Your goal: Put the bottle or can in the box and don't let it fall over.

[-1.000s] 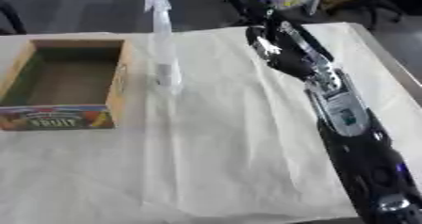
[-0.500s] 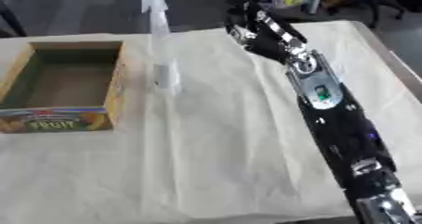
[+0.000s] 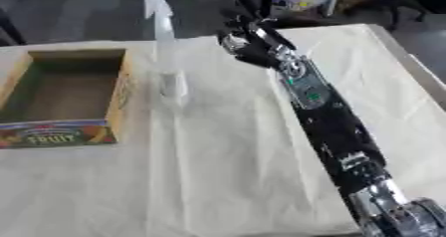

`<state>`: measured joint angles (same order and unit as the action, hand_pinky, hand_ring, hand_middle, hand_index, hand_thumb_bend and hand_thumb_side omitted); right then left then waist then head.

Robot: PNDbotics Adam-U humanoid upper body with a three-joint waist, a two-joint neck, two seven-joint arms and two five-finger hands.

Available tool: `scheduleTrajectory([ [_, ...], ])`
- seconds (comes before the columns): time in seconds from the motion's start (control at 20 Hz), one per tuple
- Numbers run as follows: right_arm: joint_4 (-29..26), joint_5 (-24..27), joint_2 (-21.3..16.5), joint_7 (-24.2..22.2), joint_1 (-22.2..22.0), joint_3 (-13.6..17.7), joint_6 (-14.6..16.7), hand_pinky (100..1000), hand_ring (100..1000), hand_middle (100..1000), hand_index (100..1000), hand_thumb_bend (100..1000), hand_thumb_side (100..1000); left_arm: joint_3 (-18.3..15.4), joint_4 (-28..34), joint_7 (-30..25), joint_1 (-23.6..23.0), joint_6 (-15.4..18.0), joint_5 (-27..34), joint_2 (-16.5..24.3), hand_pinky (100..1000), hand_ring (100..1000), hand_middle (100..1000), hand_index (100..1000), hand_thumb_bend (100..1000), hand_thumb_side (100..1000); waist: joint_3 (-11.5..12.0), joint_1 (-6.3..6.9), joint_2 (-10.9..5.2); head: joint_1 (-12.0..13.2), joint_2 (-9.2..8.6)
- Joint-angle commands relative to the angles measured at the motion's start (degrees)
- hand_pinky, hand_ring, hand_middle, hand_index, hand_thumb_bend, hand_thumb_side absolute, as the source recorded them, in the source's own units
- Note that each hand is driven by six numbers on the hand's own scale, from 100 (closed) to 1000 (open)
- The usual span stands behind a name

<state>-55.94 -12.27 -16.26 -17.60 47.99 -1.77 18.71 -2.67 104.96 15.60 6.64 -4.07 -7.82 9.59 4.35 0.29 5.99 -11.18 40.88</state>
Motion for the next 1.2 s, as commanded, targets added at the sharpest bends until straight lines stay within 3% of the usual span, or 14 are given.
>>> scheduleTrajectory([
  [0.05, 0.9, -1.4, -0.3, 0.5, 2.2, 0.6, 0.8, 972, 1000, 1000, 1000, 100, 587, 0.0, 1.1, -0.2, 0.8, 0.1, 0.1, 0.2, 694, 648, 619, 804, 613, 592, 0.4, 0.25, -0.45, -0.8, -1.08],
  [0.55, 4.2, -4.9, 0.5, 1.8, 5.2, 0.6, 1.6, 970, 1000, 1000, 1000, 100, 574, 0.3, 0.8, -0.5, 1.3, 0.1, 0.4, 0.1, 694, 645, 607, 803, 615, 592, 2.4, 0.51, -0.31, -2.8, -1.6],
  [1.2, 3.7, -4.6, 1.0, 1.0, 7.8, -0.3, 2.2, 968, 1000, 1000, 1000, 100, 557, 0.3, -0.2, -0.6, 1.8, 0.2, 0.9, 0.0, 694, 644, 604, 803, 619, 592, 3.7, 0.24, -0.64, -3.8, -1.45],
])
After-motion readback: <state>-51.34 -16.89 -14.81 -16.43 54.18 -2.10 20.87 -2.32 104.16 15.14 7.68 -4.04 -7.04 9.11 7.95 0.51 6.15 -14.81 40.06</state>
